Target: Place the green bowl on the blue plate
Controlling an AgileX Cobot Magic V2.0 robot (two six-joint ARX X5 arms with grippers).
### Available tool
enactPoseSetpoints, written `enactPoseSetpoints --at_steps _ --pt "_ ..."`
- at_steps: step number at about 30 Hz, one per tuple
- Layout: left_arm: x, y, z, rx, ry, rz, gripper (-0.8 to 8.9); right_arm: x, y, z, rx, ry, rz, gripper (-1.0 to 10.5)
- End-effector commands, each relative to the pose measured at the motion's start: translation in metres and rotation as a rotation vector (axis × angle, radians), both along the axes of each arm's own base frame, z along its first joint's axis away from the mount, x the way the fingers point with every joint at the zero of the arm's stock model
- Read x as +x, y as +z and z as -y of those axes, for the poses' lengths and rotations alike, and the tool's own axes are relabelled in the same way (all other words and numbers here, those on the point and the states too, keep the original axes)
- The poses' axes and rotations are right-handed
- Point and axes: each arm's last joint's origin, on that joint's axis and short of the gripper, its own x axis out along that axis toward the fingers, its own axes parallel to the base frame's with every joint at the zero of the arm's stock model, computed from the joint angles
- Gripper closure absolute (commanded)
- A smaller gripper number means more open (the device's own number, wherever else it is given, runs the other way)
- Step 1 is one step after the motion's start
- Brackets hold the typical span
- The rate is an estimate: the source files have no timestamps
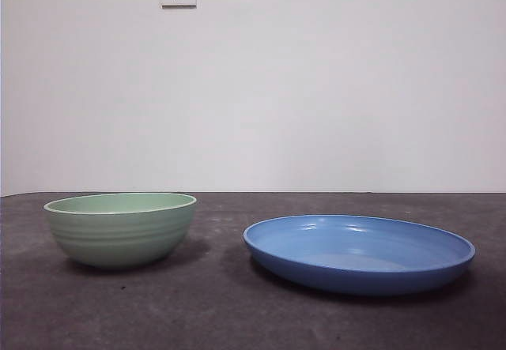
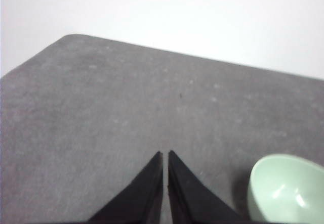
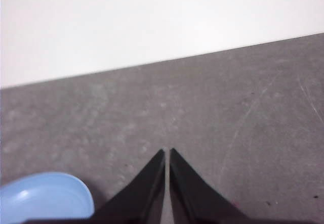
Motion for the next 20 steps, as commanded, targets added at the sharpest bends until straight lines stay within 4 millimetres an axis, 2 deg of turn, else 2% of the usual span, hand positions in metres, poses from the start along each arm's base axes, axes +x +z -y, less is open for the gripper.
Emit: enactPoseSetpoints --at_steps 1,8,17,20 --pt "0.000 0.018 0.000 -0.033 0.008 0.021 7.96 -0.001 0.012 0.000 0.066 -0.004 0.009 9.3" --pt "0.009 0.056 0.001 -0.036 -0.013 -0.035 7.96 -0.003 0.051 -0.002 0.078 0.044 -0.030 9.3" --pt "0.031 0.115 0.008 -0.087 -0.269 -0.157 7.96 0.006 0.110 -0.007 0.095 0.254 -0.145 9.3" --pt "0.039 0.131 0.011 -0.113 -0.368 -0.198 7.96 0.012 0.128 -0.010 0.092 0.375 -0.194 9.3"
